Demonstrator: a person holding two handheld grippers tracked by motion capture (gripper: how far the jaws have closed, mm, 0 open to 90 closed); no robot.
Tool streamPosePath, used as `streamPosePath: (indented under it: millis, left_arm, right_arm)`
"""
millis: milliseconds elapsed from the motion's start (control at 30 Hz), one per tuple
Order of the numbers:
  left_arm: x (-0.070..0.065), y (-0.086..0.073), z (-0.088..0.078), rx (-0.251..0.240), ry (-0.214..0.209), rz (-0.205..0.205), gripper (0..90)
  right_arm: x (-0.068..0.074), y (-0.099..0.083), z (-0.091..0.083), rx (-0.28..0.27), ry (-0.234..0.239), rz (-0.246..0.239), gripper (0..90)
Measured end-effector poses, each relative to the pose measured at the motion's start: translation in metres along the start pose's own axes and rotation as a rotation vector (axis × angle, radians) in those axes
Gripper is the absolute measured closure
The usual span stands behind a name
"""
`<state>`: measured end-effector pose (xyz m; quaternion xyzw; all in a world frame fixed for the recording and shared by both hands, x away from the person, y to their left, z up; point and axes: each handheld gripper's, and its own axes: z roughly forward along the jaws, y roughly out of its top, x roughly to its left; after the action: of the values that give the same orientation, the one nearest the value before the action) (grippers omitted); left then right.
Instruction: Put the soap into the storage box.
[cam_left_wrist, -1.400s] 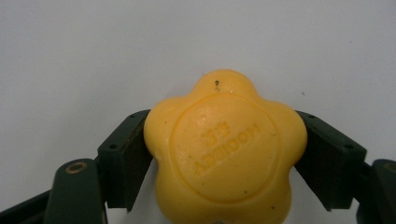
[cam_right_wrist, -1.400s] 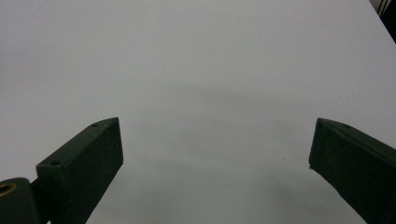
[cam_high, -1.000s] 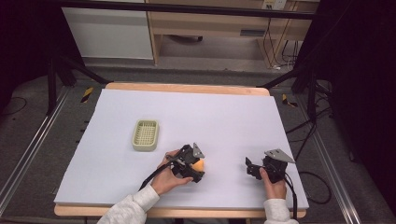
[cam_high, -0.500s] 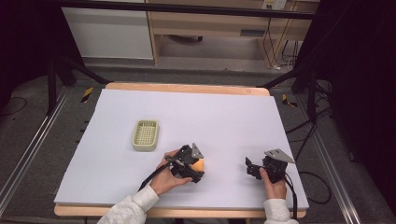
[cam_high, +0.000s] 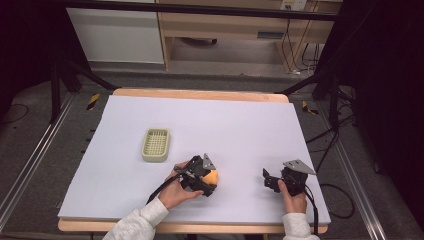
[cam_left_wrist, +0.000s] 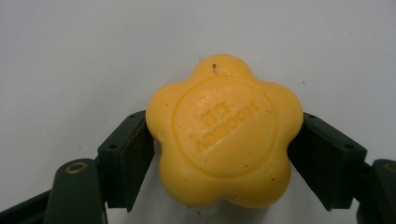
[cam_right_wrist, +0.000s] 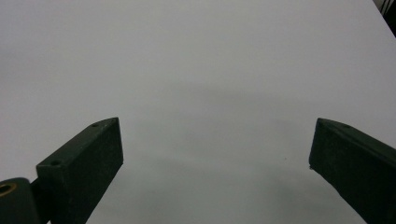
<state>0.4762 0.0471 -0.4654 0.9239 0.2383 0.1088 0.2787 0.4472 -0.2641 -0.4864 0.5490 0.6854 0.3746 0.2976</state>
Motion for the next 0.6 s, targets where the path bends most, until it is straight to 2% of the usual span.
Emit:
streamPosePath:
  millis: [400,600]
  left_arm:
    - [0.0018,-0.0010,0.0005,-0.003,-0.018,0.005,24.4]
    - [0.0011,-0.0007,0.0001,-0.002,-0.011,0.004,24.8]
  right_arm:
    - [0.0000,0.0000,0.0001,0.001,0.002,0.000,3.3]
    - [-0.0001,0.0000,0.0002,0.003,0.005,0.000,3.3]
